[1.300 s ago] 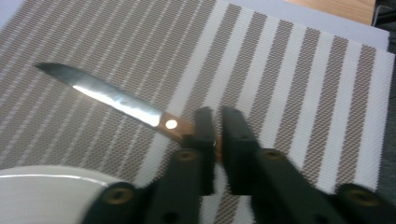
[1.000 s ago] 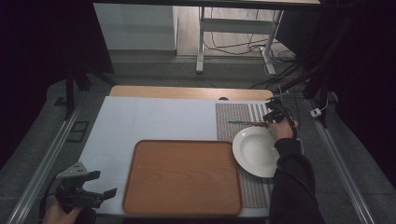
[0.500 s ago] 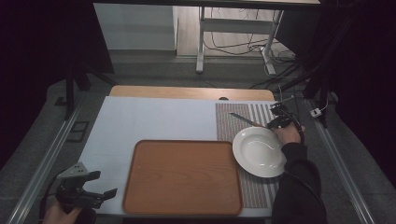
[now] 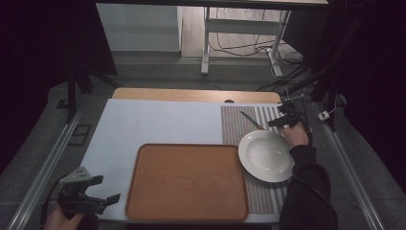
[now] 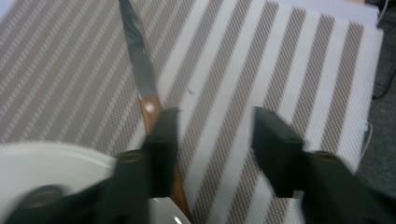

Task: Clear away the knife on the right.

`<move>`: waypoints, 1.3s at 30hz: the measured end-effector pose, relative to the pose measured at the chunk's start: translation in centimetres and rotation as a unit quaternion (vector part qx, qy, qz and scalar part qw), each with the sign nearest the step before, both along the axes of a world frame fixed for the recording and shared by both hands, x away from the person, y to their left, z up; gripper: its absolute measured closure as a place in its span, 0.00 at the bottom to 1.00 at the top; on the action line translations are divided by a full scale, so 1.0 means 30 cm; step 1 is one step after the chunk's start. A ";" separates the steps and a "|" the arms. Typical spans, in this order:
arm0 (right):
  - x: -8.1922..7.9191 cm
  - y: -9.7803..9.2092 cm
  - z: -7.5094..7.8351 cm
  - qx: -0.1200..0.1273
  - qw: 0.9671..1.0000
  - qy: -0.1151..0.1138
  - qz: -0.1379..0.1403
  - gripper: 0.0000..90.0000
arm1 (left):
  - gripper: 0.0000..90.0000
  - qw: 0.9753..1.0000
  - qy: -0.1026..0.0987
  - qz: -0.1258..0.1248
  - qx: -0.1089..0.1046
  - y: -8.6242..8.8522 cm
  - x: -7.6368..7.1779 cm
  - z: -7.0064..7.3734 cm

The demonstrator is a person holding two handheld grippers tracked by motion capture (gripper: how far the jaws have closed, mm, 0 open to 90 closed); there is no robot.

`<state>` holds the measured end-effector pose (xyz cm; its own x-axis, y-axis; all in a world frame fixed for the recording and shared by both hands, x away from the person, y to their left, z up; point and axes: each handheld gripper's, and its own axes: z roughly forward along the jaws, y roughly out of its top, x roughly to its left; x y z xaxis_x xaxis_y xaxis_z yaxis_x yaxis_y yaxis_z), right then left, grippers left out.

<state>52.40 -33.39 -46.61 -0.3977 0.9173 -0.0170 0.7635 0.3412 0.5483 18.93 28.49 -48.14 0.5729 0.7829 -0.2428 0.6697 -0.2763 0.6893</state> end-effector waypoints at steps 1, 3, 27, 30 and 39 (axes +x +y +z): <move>0.007 0.014 0.000 0.000 1.000 -0.002 -0.002 0.35 | 0.03 1.000 0.000 0.000 0.000 0.000 0.000 0.000; 0.017 0.035 -0.002 0.000 1.000 -0.001 -0.002 0.21 | 0.03 1.000 0.000 0.000 0.000 0.000 0.000 0.000; 0.065 0.128 -0.097 -0.038 0.997 0.044 0.060 0.54 | 0.03 1.000 0.000 0.000 0.002 -0.001 -0.001 0.000; 0.060 0.126 -0.091 -0.038 0.995 0.047 0.074 0.69 | 0.03 1.000 0.000 0.000 0.003 -0.002 -0.001 0.000; 0.060 0.127 -0.087 -0.037 0.994 0.054 0.091 0.87 | 0.03 1.000 -0.001 0.000 0.005 -0.003 -0.001 0.000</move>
<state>54.20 -29.57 -49.22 -0.5595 0.8283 -0.0298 0.7389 0.5147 0.4348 18.90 28.40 -48.15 0.5724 0.7859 -0.2340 0.6692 -0.2828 0.6872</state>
